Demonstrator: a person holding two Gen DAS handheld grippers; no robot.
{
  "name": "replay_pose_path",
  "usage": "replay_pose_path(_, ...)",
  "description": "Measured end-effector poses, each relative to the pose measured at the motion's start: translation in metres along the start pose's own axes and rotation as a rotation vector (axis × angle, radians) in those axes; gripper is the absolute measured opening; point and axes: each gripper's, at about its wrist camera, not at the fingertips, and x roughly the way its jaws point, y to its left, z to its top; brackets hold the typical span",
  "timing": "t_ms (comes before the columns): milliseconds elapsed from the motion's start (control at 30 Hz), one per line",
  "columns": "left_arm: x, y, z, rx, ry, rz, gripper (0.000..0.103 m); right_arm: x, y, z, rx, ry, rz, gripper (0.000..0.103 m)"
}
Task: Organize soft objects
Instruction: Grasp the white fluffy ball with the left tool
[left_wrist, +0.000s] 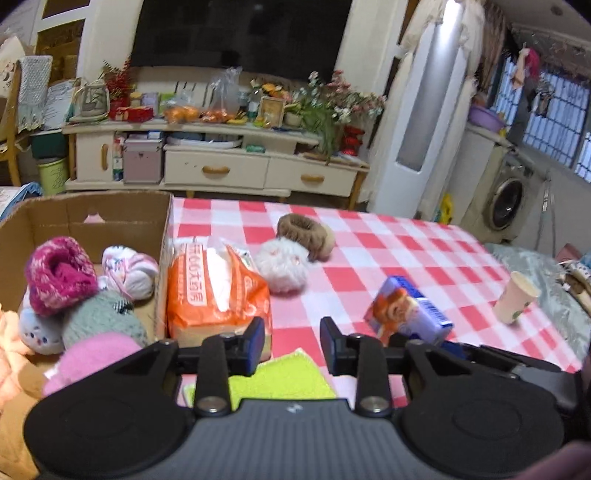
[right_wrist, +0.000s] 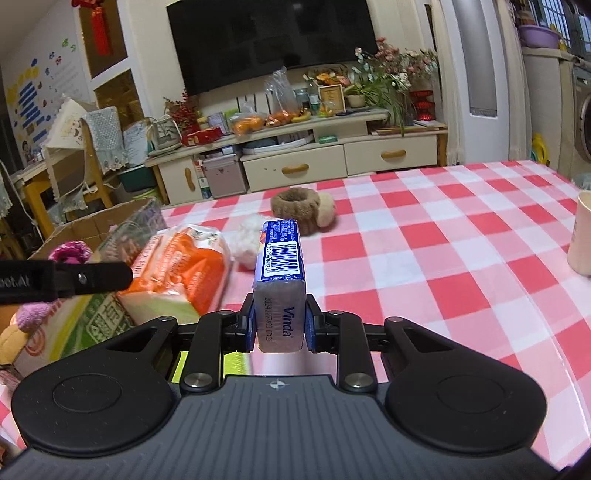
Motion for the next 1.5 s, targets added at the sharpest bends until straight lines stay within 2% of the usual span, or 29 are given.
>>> replay_pose_path(100, 0.009, -0.006, 0.0, 0.003, 0.002, 0.026, 0.033, 0.002, -0.011, -0.002, 0.021, 0.004, 0.0, 0.03)
replay_pose_path(233, 0.021, -0.018, 0.005, 0.014, -0.008, 0.04, 0.045, 0.001, -0.023, -0.002, 0.03, 0.002, -0.007, 0.03)
replay_pose_path(467, 0.062, -0.04, 0.021, 0.049, -0.037, 0.086, 0.057, 0.006, -0.042, 0.003, 0.046, -0.009, -0.005, 0.03)
replay_pose_path(933, 0.167, -0.043, 0.037, 0.101, 0.069, 0.214, 0.057, 0.014, -0.073, 0.019, 0.106, -0.008, 0.043, 0.03)
replay_pose_path(1267, 0.192, -0.042, 0.039, 0.111, 0.097, 0.27, 0.055, 0.009, -0.081, 0.024, 0.126, -0.014, 0.061, 0.03)
replay_pose_path(1333, 0.192, -0.041, 0.04, 0.103, 0.095, 0.272, 0.046, 0.008, -0.081, 0.024, 0.125, -0.015, 0.063, 0.03)
replay_pose_path(1500, 0.187, -0.041, 0.039, 0.11, 0.096, 0.268, 0.036, 0.011, -0.081, 0.024, 0.123, -0.009, 0.056, 0.03)
